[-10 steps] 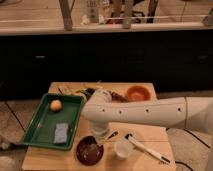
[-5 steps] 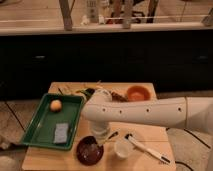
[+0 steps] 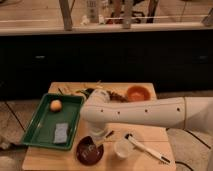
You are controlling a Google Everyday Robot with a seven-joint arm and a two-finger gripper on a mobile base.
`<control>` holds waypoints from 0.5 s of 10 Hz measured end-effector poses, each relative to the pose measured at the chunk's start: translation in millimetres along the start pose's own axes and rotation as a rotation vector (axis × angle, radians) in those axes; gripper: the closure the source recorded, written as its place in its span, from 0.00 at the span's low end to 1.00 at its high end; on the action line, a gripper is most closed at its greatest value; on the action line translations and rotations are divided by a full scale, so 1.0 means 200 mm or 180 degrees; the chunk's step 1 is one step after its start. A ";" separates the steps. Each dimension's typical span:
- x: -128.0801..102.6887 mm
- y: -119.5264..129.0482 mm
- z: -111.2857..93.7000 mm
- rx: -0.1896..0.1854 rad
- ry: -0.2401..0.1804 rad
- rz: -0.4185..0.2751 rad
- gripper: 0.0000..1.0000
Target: Place fork in purple bowl
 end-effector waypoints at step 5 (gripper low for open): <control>-0.13 -0.02 0.01 0.0022 -0.0126 -0.0578 1.00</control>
